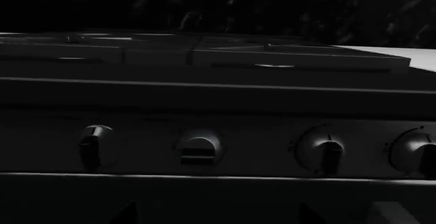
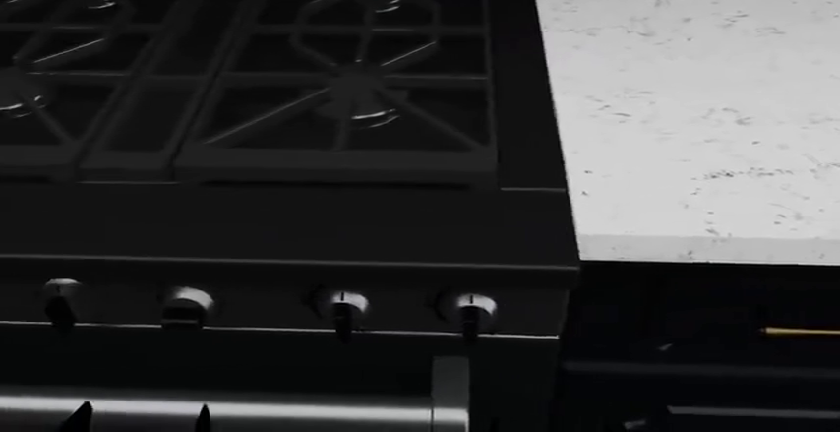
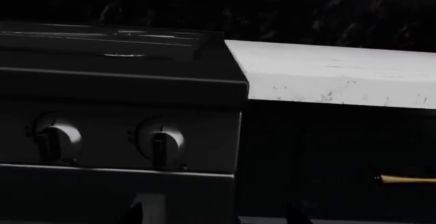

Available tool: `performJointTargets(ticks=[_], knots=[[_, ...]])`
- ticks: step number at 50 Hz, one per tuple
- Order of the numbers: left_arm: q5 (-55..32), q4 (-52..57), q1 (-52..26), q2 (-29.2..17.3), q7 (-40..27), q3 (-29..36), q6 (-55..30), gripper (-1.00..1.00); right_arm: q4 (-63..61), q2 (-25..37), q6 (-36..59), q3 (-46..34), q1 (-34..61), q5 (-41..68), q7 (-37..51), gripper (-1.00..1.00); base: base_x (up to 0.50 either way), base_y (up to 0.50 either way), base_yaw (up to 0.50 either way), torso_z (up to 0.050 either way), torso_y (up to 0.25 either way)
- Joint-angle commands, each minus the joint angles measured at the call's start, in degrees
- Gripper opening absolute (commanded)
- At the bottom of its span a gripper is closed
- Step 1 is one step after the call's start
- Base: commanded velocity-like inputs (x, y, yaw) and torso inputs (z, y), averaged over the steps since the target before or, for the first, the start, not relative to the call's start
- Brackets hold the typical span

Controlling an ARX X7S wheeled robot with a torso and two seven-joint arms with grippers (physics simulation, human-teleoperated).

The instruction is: Clear the non-vegetable object off the cutting board and place the vegetables onto it.

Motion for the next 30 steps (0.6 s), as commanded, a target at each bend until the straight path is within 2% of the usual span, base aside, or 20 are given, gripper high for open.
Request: performJointTargets(ticks=[1,30], knots=[[1.05,-0.29,-0.27,0.76,1.16,-0.76,0.16,1.00,-0.12,-0.76,0.32,0.90,0.21,-0.78,-1.00,1.00,-0.05,0.50,0.00,0.000,0.000],[0.29,-0.02,-0.09,0.10,0.46,-0.24,0.84,1.00,-0.20,-0.19,-0.36,0.16,0.11,-0.63,0.18,1.00,-0.02,0.50,0.00,0.000,0.000]])
